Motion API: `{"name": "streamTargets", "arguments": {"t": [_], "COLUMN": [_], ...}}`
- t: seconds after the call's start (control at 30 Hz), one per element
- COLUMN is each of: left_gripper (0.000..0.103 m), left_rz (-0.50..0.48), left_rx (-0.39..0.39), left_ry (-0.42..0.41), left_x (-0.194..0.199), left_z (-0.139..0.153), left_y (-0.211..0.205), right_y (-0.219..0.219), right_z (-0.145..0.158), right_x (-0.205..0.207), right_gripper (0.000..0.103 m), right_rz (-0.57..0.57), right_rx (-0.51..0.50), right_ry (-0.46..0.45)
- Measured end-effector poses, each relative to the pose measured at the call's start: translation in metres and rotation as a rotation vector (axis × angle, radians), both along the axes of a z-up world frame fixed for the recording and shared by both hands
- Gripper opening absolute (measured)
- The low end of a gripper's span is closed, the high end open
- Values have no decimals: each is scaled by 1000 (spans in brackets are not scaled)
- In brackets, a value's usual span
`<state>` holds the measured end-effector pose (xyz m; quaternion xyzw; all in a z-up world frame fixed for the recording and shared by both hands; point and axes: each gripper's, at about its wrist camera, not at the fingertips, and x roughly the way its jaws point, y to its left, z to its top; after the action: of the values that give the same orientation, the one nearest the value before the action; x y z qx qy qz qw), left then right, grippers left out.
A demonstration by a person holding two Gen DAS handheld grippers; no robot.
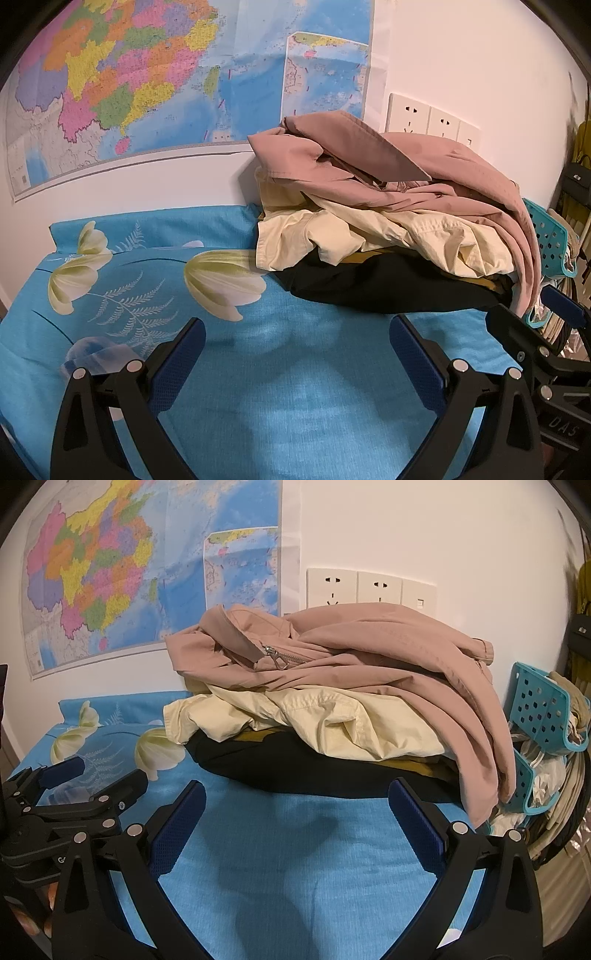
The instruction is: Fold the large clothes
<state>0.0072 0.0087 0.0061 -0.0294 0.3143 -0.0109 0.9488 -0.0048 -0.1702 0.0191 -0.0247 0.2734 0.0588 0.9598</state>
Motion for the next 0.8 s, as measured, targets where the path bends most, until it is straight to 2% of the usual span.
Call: {"name": "streamTargets", "arguments": {"t": [0.47, 0.67, 0.8], "left_gripper": [96, 96, 96], "left_rz": [0, 25, 42], "left_rx": [-6, -18, -11], "left_ry": [14, 35, 36], "left_x": [14, 44, 68], "left_z": [-2, -2, 2], "left_y": [4, 18, 24], "right_y": [2, -1, -5], "right_z": [1, 11, 24], "right_x": [12, 32, 61], "right_gripper": [98, 98, 98], "right_rz": [24, 64, 101], "right_rx": [-16, -61, -94], "right_ry": [-4, -30, -43]}}
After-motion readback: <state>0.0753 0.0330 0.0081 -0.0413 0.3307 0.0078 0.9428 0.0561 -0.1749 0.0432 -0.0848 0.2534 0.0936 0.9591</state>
